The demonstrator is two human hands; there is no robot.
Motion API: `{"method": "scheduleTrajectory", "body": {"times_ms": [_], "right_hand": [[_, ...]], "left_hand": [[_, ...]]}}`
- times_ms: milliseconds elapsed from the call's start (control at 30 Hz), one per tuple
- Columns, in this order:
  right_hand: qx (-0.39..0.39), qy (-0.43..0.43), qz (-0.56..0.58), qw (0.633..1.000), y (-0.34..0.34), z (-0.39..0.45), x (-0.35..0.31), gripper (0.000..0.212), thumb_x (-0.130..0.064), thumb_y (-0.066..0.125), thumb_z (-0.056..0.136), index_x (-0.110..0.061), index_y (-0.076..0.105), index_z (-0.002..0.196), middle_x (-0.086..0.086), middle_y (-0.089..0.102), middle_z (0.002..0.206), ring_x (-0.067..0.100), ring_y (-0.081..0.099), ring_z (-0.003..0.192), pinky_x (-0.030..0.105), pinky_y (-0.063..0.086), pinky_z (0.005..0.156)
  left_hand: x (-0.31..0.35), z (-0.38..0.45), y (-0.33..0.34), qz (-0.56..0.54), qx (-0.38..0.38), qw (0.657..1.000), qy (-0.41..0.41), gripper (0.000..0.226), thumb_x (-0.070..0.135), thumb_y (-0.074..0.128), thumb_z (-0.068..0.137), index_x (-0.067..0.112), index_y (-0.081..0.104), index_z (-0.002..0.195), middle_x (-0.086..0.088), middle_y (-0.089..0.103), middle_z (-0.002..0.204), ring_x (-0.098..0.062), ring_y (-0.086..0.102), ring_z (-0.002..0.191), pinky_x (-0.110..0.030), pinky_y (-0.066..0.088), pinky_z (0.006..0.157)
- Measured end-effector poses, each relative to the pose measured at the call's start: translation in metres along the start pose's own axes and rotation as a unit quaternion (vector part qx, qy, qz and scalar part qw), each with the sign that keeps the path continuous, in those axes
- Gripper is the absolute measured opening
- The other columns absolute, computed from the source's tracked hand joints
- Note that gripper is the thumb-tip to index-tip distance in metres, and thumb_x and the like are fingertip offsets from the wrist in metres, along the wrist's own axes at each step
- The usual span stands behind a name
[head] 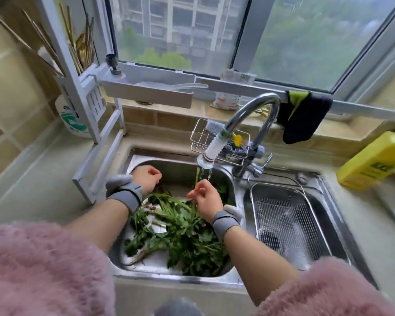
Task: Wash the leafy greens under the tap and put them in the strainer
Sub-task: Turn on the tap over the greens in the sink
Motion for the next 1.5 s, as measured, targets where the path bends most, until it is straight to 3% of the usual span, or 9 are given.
{"method": "scheduleTrajectory", "body": {"times_ms": [233,367,500,733,933,1067,1267,1400,1500], "right_hand": [[-0.044,0.027,0.046,0.998,-0.030,0.018,-0.001,0.005,-0.013,0.045,0.096,-0.015,0.049,0.093,-0.003,0.061,0.067,0.009,0.051,0.054,0.020,0.044,0.055],[-0.033,0.014,0.043,0.998,-0.041,0.027,-0.004,0.027,-0.021,0.046,0.097,-0.021,0.052,0.070,-0.003,0.060,0.062,0.007,0.051,0.049,0.018,0.042,0.053],[-0.050,-0.003,0.029,0.998,-0.040,0.034,-0.001,0.023,-0.015,0.053,0.093,-0.025,0.056,0.073,-0.005,0.060,0.061,-0.001,0.050,0.047,0.016,0.043,0.054],[-0.050,0.015,0.062,0.997,-0.045,0.044,0.005,0.028,-0.025,0.055,0.093,-0.023,0.055,0.065,-0.003,0.058,0.059,0.008,0.050,0.049,0.019,0.042,0.051],[-0.083,0.015,0.077,0.993,-0.042,0.050,0.011,0.011,-0.004,0.058,0.088,-0.006,0.069,0.088,0.010,0.063,0.074,0.014,0.053,0.061,0.036,0.051,0.074],[-0.085,0.016,0.054,0.995,-0.046,0.048,0.012,0.023,-0.017,0.062,0.088,-0.022,0.064,0.066,-0.001,0.061,0.061,0.002,0.049,0.044,0.021,0.045,0.053],[-0.114,0.022,0.026,0.993,-0.040,0.042,0.016,0.017,-0.012,0.061,0.089,0.000,0.070,0.098,0.004,0.061,0.067,0.007,0.048,0.051,0.014,0.042,0.051],[-0.119,0.009,0.037,0.992,-0.038,0.040,0.012,0.018,-0.011,0.062,0.088,0.000,0.069,0.100,0.009,0.062,0.074,0.010,0.048,0.055,0.019,0.043,0.056],[-0.121,0.001,0.051,0.991,-0.035,0.040,0.011,0.017,-0.015,0.063,0.088,-0.002,0.070,0.096,0.010,0.062,0.073,0.013,0.049,0.058,0.026,0.044,0.062]], "left_hand": [[0.037,-0.012,0.069,-0.007,-0.053,0.999,0.001,0.026,0.003,0.057,0.089,0.000,0.064,0.114,-0.019,0.065,0.115,-0.031,0.059,0.110,-0.030,0.045,0.088],[0.039,-0.007,0.075,-0.020,-0.044,0.999,-0.013,0.025,0.005,0.055,0.089,0.002,0.065,0.112,-0.018,0.065,0.113,-0.030,0.060,0.107,-0.030,0.048,0.086],[0.037,-0.001,0.076,-0.020,-0.044,0.999,-0.020,0.023,0.005,0.057,0.089,0.002,0.066,0.110,-0.019,0.065,0.111,-0.020,0.055,0.087,-0.024,0.042,0.074],[0.041,0.009,0.082,-0.044,-0.040,0.998,-0.024,0.023,0.003,0.055,0.089,0.001,0.066,0.109,-0.018,0.066,0.108,-0.017,0.053,0.086,-0.024,0.042,0.076],[0.049,0.016,0.083,-0.077,-0.025,0.997,-0.010,0.019,0.006,0.055,0.090,0.000,0.066,0.105,-0.019,0.067,0.107,-0.021,0.056,0.090,-0.036,0.046,0.090],[0.047,0.013,0.087,-0.099,-0.036,0.994,-0.015,0.019,-0.006,0.058,0.085,0.001,0.067,0.100,-0.015,0.068,0.104,-0.024,0.061,0.099,-0.037,0.047,0.095],[0.045,0.006,0.092,-0.128,-0.055,0.990,-0.017,0.025,-0.010,0.057,0.082,0.008,0.067,0.095,-0.005,0.065,0.094,-0.019,0.059,0.092,-0.029,0.047,0.084],[0.047,0.003,0.091,-0.193,-0.048,0.980,-0.005,0.004,0.006,0.065,0.084,0.010,0.066,0.086,-0.007,0.065,0.083,-0.020,0.059,0.083,-0.027,0.048,0.072],[0.050,0.005,0.087,-0.196,-0.039,0.980,0.007,0.010,0.013,0.067,0.084,0.013,0.065,0.074,-0.011,0.066,0.081,-0.026,0.062,0.082,-0.038,0.053,0.081]]}}
Point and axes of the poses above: each hand's wrist, its own z-axis towards the middle knuckle, its own y-axis out of the palm, x = y × z, the point moved 8 cm from there along z, towards the middle knuckle
